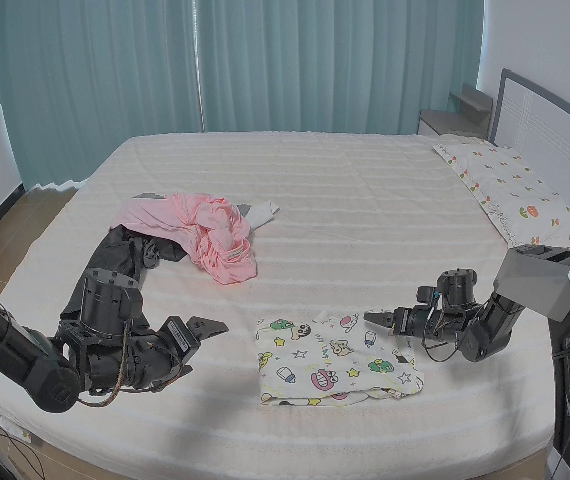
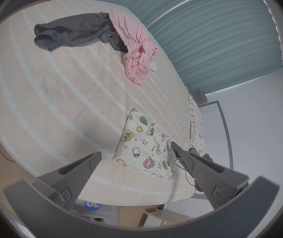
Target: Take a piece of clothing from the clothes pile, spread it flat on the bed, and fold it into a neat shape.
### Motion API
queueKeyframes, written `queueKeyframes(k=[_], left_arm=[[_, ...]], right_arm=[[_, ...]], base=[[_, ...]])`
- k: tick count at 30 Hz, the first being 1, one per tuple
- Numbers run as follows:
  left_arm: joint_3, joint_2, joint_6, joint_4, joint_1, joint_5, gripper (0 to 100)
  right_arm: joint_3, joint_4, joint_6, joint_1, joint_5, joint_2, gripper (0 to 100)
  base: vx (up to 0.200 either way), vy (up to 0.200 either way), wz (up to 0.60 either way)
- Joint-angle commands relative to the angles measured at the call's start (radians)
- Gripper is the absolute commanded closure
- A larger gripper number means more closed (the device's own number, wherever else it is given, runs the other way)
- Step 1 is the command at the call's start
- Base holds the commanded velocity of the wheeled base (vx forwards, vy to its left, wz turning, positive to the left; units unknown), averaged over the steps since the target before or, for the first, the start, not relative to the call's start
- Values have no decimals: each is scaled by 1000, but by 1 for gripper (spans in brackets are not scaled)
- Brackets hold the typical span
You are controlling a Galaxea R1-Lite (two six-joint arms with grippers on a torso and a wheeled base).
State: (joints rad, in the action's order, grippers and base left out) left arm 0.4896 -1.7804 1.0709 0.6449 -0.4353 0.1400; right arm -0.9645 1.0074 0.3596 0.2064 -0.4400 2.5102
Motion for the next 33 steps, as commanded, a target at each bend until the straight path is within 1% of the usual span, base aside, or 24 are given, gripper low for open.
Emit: queueKeyframes(k=[1,7,8,19,27,33], left_arm=[[1,-5,0,1,0,0,0],[1,-5,0,1,0,0,0],[1,-5,0,1,0,0,0],[1,-5,0,1,0,0,0],[1,-5,-2,1,-2,0,0],[0,-5,-2,-1,-2,0,0]], right_arm=[[7,0,-2,1,0,2,0],[1,-3,-11,5,0,18,0],[0,-3,-13,5,0,19,100],[7,2,-11,-4,1,19,100],[55,39,-10,-10,29,-10,100],[87,37,-2,-41,26,-57,100]], base=[[0,0,0],[0,0,0],[0,0,0],[0,0,0],[0,0,0],[0,0,0]])
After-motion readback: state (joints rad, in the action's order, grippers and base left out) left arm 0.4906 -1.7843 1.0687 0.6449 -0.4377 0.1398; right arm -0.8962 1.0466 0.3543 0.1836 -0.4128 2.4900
